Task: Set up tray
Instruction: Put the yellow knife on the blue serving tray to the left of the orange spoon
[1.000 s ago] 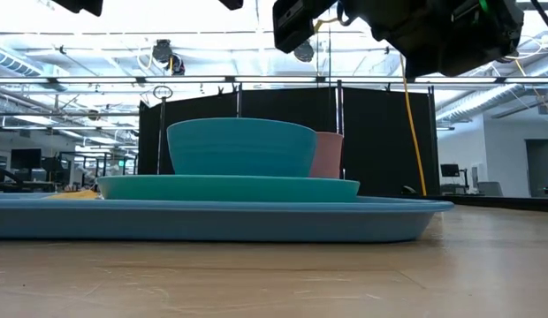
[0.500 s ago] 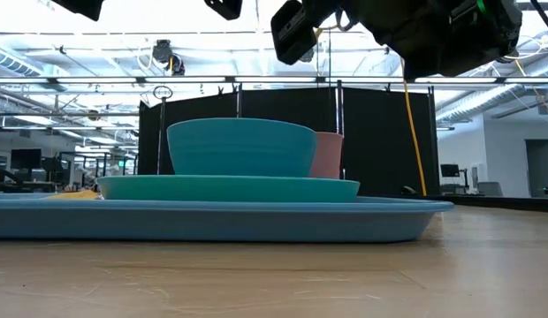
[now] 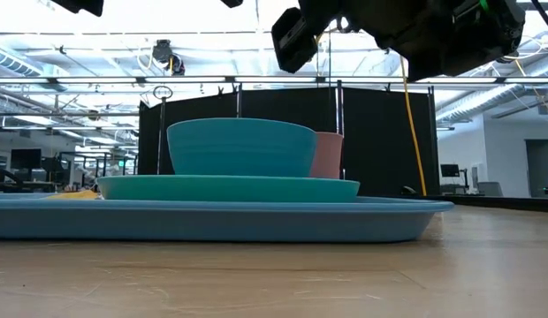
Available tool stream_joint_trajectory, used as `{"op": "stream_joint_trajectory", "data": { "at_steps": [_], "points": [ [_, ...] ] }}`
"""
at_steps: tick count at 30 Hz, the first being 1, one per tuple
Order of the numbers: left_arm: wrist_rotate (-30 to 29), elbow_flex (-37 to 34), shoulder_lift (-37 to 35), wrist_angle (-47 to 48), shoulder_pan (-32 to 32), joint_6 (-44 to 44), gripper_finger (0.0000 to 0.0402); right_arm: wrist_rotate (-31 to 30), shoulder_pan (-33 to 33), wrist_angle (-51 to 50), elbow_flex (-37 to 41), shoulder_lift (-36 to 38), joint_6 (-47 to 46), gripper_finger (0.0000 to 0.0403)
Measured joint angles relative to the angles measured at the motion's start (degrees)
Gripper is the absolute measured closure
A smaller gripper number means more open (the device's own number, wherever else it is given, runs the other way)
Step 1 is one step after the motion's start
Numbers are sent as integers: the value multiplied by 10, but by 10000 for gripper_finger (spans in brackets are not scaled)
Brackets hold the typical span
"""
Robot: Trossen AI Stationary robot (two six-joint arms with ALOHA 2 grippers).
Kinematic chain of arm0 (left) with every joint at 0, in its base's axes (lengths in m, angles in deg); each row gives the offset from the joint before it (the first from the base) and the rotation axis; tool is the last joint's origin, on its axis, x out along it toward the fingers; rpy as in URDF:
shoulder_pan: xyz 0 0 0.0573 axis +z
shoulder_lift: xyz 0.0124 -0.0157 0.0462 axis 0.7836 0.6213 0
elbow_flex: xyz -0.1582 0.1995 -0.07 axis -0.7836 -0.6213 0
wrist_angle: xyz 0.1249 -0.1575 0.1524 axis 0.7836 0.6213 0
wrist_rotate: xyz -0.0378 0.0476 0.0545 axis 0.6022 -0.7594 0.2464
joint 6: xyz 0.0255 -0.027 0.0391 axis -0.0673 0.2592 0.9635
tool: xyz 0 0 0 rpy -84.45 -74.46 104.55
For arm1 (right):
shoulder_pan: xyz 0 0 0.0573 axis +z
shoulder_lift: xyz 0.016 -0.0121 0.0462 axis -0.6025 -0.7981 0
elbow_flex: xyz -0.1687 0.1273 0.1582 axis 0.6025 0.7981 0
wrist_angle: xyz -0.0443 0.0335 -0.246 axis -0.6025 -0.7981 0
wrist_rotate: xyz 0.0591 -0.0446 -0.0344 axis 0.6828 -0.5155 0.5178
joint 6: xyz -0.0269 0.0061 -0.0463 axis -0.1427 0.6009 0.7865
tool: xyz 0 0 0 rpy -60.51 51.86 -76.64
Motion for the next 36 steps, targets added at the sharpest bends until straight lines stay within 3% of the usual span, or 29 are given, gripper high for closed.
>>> {"op": "stream_joint_trajectory", "data": {
  "at_steps": [12, 15, 22, 32, 36],
  "points": [
    [0, 0, 0, -1, -4, 0, 237, -16, 0, 5, 0, 0, 11, 353],
    [0, 0, 0, -1, -8, 2, 264, -19, 0, 6, 0, 0, 16, 353],
    [-4, 0, 0, -11, -13, 22, 372, -18, 0, 10, 0, 0, 10, 353],
    [-7, 0, 0, -13, -14, 24, 373, -27, 0, 10, 0, 0, 19, 354],
    [-17, 0, -1, -9, -15, 10, 373, -43, 2, 3, 0, 0, 17, 299]
  ]
}}
